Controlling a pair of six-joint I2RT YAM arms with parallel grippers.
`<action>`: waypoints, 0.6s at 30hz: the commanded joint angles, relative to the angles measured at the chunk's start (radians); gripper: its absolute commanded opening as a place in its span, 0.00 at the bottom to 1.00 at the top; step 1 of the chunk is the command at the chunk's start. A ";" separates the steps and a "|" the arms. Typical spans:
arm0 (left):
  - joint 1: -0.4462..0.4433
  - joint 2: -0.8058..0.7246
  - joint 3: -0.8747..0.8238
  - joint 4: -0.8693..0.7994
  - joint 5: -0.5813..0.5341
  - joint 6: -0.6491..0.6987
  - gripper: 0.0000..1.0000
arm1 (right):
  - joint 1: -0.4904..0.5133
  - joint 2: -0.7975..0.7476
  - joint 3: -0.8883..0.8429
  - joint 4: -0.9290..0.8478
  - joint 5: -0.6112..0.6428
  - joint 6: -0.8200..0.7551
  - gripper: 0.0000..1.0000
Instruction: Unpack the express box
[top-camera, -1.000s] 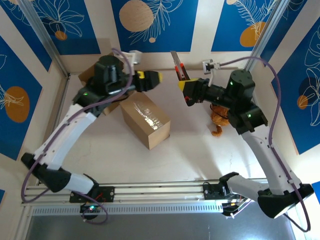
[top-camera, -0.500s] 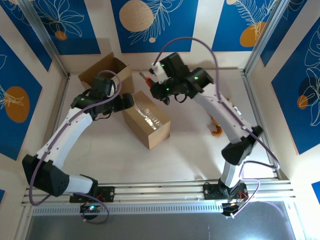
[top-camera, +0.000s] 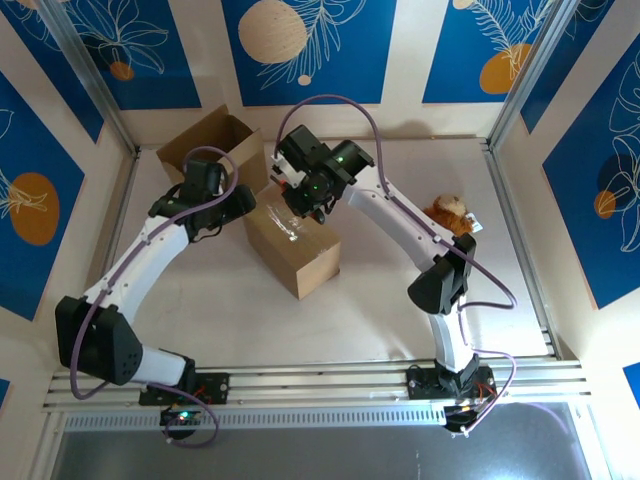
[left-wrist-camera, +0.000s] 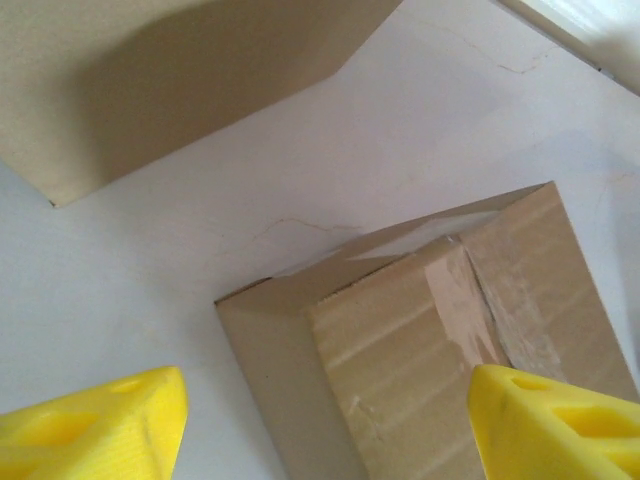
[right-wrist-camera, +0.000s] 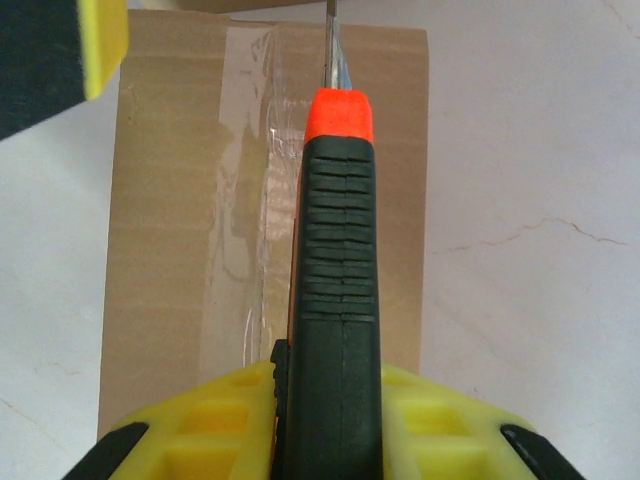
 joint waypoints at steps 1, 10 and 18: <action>0.014 0.020 -0.025 0.094 0.068 -0.039 0.72 | 0.016 0.022 0.044 -0.007 0.004 0.006 0.00; 0.015 0.028 -0.099 0.155 0.087 -0.077 0.65 | 0.034 0.038 0.023 0.014 -0.005 -0.010 0.00; 0.014 0.040 -0.147 0.178 0.099 -0.086 0.63 | 0.047 0.058 0.021 0.006 -0.012 -0.024 0.00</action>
